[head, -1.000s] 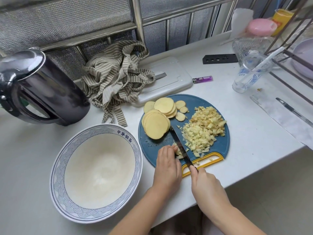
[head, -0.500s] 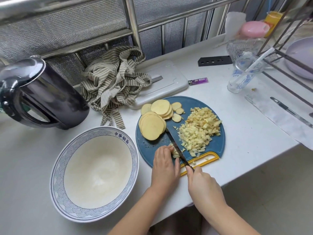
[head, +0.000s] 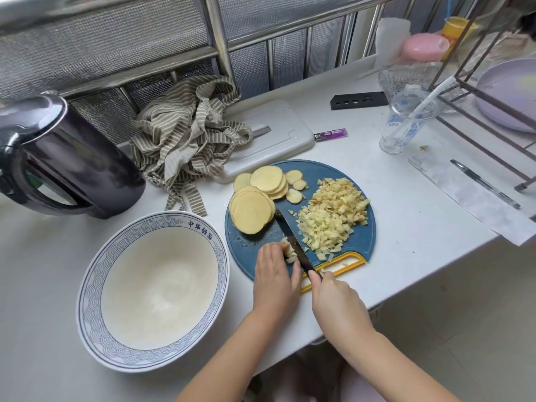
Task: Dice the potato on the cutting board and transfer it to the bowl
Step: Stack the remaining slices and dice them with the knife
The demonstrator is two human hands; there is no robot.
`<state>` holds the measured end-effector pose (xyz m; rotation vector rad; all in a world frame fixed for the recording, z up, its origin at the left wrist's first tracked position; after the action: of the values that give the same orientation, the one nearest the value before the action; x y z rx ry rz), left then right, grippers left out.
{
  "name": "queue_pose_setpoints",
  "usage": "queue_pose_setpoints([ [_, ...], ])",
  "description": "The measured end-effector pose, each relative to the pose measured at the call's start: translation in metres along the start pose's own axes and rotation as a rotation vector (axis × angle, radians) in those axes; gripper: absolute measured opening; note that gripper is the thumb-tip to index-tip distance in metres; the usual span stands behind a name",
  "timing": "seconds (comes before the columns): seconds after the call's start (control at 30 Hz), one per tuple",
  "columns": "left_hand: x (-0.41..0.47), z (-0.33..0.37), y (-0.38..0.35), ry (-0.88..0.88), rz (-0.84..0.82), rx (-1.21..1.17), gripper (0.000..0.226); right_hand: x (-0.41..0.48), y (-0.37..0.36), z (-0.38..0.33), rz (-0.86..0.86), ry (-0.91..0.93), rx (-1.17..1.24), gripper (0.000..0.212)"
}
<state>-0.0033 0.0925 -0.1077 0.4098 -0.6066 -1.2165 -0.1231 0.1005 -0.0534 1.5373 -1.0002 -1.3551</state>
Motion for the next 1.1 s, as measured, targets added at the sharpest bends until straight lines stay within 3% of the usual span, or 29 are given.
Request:
queue_pose_setpoints([
  [0.2,0.000,0.001,0.000,-0.017,0.021,0.014,0.034,-0.016,-0.002,0.008,0.019,0.017,-0.115,0.046],
  [0.47,0.000,0.002,-0.001,0.015,0.031,0.033,0.029,-0.004,-0.010,0.016,-0.022,-0.097,0.246,0.053],
  [0.73,0.001,0.005,0.002,0.008,0.013,0.003,0.028,-0.009,0.004,0.018,0.050,-0.031,-0.022,0.048],
  [0.93,0.002,0.000,0.015,-0.023,-0.127,-0.076,0.041,-0.012,0.000,0.023,-0.005,-0.039,0.359,0.050],
  [1.1,0.003,-0.006,0.025,0.008,-0.054,-0.104,0.045,-0.023,0.009,0.021,0.028,0.008,0.434,0.051],
])
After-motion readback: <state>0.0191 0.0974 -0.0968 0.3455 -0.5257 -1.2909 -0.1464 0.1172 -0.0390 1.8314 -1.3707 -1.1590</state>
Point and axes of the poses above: each hand's wrist, its own x-axis towards the middle knuckle, its own y-axis out of the back of the hand, z = x × y, the point moved 2 cm from there along x, towards the middle knuckle, and after that the axes turned 13 degrees about -x, right-handed, at the moved point
